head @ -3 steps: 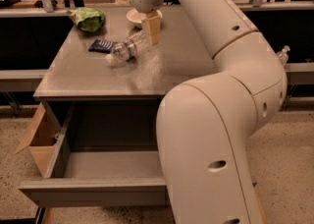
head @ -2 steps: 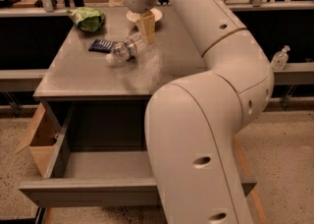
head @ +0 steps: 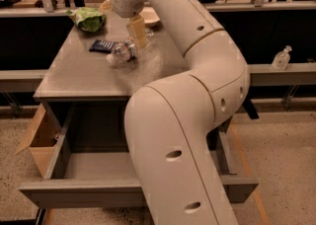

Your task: Place water bottle into top drawer

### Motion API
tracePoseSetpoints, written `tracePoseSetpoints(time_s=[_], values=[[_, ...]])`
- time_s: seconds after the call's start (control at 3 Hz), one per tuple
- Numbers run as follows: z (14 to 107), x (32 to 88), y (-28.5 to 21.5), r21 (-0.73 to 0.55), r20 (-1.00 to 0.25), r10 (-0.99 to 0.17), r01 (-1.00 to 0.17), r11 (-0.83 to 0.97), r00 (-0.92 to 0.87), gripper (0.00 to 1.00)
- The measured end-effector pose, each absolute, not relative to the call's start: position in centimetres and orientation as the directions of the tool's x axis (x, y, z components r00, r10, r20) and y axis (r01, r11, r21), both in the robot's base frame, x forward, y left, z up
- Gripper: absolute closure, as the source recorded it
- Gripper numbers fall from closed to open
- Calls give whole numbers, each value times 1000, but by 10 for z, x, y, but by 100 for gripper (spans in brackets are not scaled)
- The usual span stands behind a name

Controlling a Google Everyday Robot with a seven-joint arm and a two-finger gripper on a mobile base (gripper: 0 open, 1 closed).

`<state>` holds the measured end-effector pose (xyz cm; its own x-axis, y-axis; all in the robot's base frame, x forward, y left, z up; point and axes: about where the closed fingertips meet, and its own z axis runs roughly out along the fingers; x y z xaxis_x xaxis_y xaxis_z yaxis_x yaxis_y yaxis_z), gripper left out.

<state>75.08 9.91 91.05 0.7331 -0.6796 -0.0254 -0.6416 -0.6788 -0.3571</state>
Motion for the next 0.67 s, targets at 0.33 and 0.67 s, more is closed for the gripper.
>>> tracePoseSetpoints(time_s=[0.33,0.67], values=[[900,751,112,-337,-39,-666,-637,-693,745,0],[890,751,120,-317,-53,-668,-646,-694,743,0]])
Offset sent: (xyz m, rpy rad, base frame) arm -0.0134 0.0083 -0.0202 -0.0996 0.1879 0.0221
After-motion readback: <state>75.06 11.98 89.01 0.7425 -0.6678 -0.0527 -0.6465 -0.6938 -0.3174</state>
